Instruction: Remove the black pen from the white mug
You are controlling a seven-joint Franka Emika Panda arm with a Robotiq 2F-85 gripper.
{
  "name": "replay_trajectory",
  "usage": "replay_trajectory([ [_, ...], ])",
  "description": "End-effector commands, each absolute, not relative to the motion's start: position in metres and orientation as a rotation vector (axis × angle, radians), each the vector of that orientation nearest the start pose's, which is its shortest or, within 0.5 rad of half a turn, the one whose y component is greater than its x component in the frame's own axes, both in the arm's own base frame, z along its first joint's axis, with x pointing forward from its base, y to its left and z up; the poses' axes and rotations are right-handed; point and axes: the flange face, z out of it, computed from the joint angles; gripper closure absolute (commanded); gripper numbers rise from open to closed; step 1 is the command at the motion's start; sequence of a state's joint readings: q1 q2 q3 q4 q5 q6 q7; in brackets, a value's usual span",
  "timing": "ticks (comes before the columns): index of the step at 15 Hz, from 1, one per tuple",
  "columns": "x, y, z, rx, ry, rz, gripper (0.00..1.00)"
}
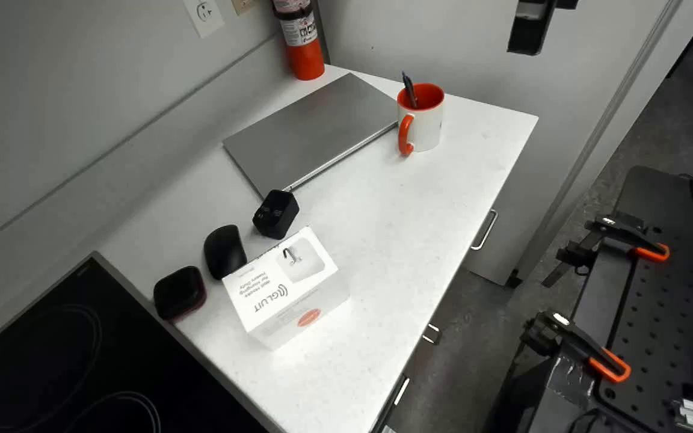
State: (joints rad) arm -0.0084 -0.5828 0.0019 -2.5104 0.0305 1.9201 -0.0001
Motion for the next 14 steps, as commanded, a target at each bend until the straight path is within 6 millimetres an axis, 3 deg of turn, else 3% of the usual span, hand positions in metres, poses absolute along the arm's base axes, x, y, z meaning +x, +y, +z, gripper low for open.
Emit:
replay_trajectory([
  [1,0.3709,-0.0003,0.4782,-3.114,0.027,0.013,0.0],
  [14,0.3755,-0.0064,0.4765,-3.114,0.016,0.014,0.0],
])
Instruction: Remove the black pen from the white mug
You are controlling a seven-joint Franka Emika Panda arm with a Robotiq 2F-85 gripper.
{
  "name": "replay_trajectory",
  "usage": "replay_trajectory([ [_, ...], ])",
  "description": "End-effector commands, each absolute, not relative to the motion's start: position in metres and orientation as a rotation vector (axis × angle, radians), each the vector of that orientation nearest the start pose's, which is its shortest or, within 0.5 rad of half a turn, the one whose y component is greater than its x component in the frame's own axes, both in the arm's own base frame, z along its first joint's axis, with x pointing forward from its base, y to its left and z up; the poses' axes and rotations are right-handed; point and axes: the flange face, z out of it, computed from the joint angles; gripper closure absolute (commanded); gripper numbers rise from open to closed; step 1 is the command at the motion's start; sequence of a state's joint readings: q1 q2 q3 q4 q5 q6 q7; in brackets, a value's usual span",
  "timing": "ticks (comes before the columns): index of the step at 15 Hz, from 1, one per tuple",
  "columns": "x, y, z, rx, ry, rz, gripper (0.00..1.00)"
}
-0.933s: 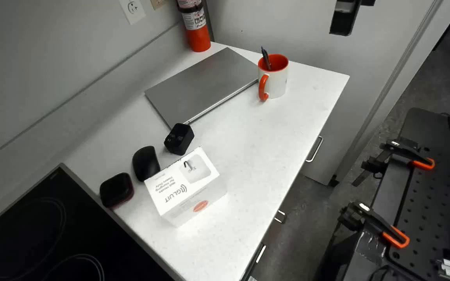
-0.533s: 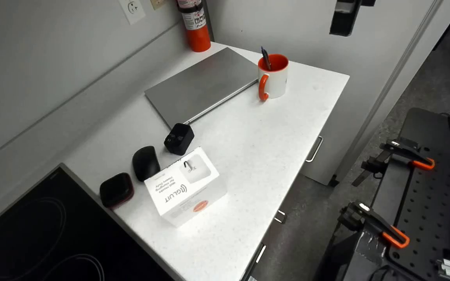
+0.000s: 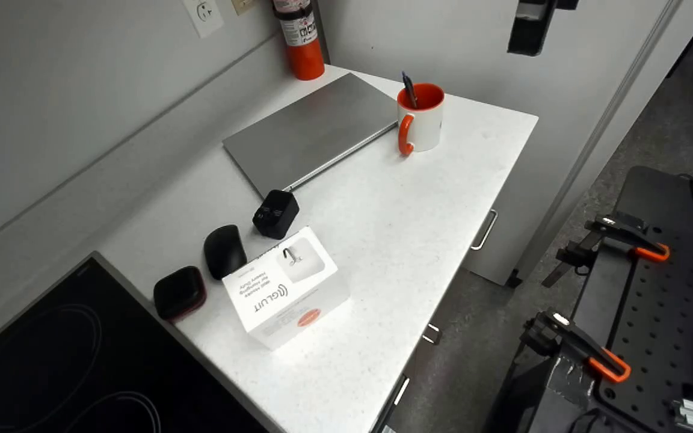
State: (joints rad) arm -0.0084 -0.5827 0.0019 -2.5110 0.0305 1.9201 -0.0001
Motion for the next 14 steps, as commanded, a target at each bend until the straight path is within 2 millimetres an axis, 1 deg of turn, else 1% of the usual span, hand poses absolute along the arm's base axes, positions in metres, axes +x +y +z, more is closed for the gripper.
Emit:
replay_trajectory([
  [1,0.378,-0.013,0.475,-3.117,-0.02,0.014,0.0],
  [2,0.381,-0.021,0.473,-3.129,-0.038,0.004,0.0],
  [4,0.39,-0.042,0.471,-3.139,-0.03,-0.028,0.0],
  [6,0.401,-0.063,0.47,-3.126,0.057,-0.098,0.0],
  [8,0.414,-0.076,0.468,-3.084,0.149,-0.132,0.0],
  [9,0.419,-0.079,0.467,-3.063,0.197,-0.142,0.0],
  [10,0.42,-0.077,0.468,-3.022,0.228,-0.148,0.0],
  [11,0.407,-0.075,0.464,-3.067,0.167,-0.132,0.0],
  [14,0.415,-0.077,0.463,-3.041,0.196,-0.127,0.0],
])
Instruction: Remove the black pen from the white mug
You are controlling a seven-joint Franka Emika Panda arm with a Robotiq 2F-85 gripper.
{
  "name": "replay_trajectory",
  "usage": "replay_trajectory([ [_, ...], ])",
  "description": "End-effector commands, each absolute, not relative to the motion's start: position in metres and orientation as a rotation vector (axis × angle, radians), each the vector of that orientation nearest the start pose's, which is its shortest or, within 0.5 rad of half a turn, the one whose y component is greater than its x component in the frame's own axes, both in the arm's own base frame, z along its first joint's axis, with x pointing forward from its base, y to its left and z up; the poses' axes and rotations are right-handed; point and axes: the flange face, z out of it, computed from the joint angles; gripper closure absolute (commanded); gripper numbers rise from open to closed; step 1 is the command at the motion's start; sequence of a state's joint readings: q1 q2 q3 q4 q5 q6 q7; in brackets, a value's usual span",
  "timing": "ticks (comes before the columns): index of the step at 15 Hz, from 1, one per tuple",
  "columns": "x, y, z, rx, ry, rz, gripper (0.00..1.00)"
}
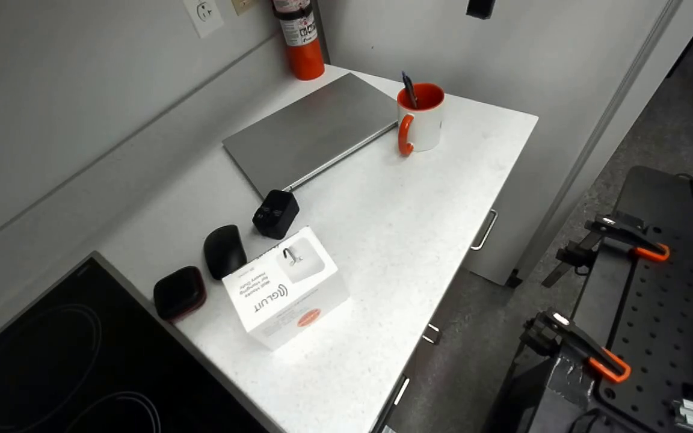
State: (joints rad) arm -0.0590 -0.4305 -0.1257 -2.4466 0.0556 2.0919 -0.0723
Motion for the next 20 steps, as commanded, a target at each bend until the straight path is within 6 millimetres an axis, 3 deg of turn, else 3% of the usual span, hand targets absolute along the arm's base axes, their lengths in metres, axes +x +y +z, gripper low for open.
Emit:
replay_trajectory([
  [1,0.415,-0.077,0.463,-3.04,0.197,-0.128,0.0],
  [2,0.415,-0.077,0.464,-3.04,0.198,-0.13,0.0],
  [3,0.432,-0.08,0.457,-3.062,0.257,-0.12,0.0],
  [6,0.469,-0.093,0.417,-3.081,0.309,0.024,0.0],
  [10,0.519,-0.119,0.37,-3.083,0.42,0.071,0.0],
  [14,0.558,-0.146,0.336,-3.079,0.528,0.079,0.0],
  [16,0.569,-0.153,0.329,-3.067,0.562,0.116,0.0],
  [17,0.551,-0.145,0.33,-3.086,0.499,0.1,0.0],
  [20,0.563,-0.151,0.323,-3.086,0.521,0.104,0.0],
])
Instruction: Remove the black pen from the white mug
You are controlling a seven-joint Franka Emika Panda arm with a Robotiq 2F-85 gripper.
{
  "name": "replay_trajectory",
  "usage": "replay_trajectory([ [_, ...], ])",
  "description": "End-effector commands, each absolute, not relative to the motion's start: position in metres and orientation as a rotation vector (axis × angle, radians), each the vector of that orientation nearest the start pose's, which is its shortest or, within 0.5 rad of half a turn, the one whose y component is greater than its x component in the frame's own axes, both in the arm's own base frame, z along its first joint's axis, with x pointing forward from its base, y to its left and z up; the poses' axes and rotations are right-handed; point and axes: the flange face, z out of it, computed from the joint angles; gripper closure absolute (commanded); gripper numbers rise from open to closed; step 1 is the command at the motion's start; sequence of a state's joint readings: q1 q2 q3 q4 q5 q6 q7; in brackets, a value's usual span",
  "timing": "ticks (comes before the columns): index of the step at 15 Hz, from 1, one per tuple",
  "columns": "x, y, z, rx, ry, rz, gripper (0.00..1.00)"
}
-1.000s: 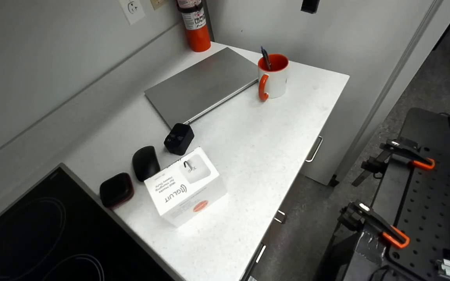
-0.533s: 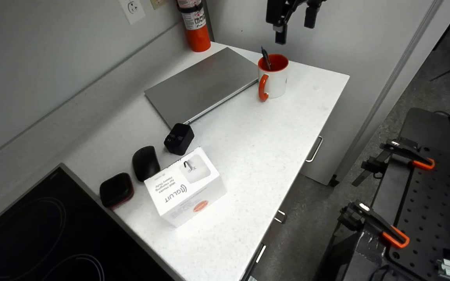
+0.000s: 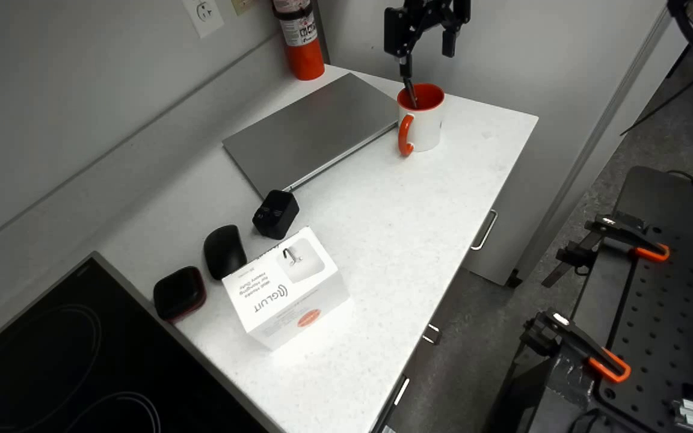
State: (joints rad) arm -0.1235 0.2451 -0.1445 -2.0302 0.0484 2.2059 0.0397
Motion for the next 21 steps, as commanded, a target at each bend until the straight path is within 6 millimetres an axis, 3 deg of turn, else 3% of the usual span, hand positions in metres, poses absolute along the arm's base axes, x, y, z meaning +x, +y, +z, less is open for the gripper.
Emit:
replay_trajectory([
  [1,0.567,-0.15,0.32,-3.089,0.509,0.094,0.0],
  [13,0.593,-0.155,0.296,-3.058,0.536,0.004,0.0],
  [14,0.595,-0.155,0.295,-3.055,0.549,-0.005,0.25],
  [16,0.596,-0.156,0.295,-3.051,0.552,-0.013,0.33],
  [21,0.598,-0.16,0.293,-3.052,0.556,-0.013,0.73],
])
